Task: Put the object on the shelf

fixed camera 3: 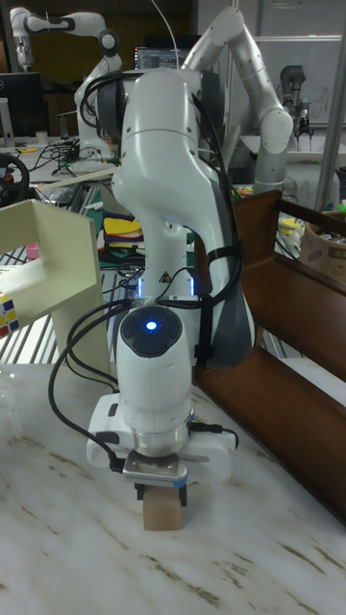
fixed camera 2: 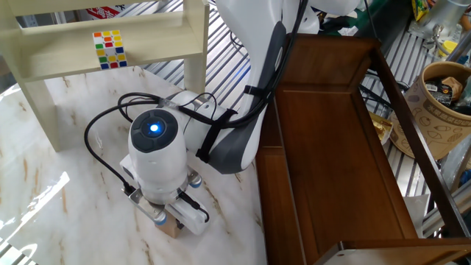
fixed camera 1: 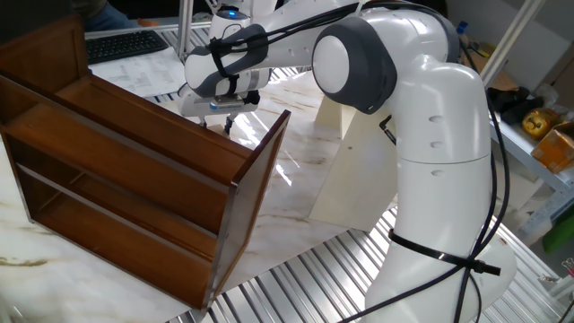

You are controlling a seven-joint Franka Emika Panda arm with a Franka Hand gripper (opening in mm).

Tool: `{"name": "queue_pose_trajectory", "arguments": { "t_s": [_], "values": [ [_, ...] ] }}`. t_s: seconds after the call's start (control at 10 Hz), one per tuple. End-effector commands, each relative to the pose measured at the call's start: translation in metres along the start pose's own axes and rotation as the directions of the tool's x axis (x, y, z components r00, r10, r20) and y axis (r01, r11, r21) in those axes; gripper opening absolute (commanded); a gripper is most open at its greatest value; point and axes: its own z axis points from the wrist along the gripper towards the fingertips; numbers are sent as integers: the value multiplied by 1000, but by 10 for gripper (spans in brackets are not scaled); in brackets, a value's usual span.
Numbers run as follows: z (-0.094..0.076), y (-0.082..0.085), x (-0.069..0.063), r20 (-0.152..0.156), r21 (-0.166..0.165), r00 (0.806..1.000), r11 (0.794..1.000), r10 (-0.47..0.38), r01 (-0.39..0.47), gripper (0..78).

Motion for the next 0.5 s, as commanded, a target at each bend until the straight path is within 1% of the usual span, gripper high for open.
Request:
{"name": "queue_pose_trajectory", "arguments": {
  "t_s": [0.1, 0.4, 0.5],
  "values": [
    [-46, 0, 13, -1, 24, 998, 997, 68, -68, 14],
    [-52, 4, 17, 2, 30, 996, 996, 86, -86, 14],
    [-63, 7, 21, 0, 30, 994, 994, 106, -106, 14]
  ]
}}
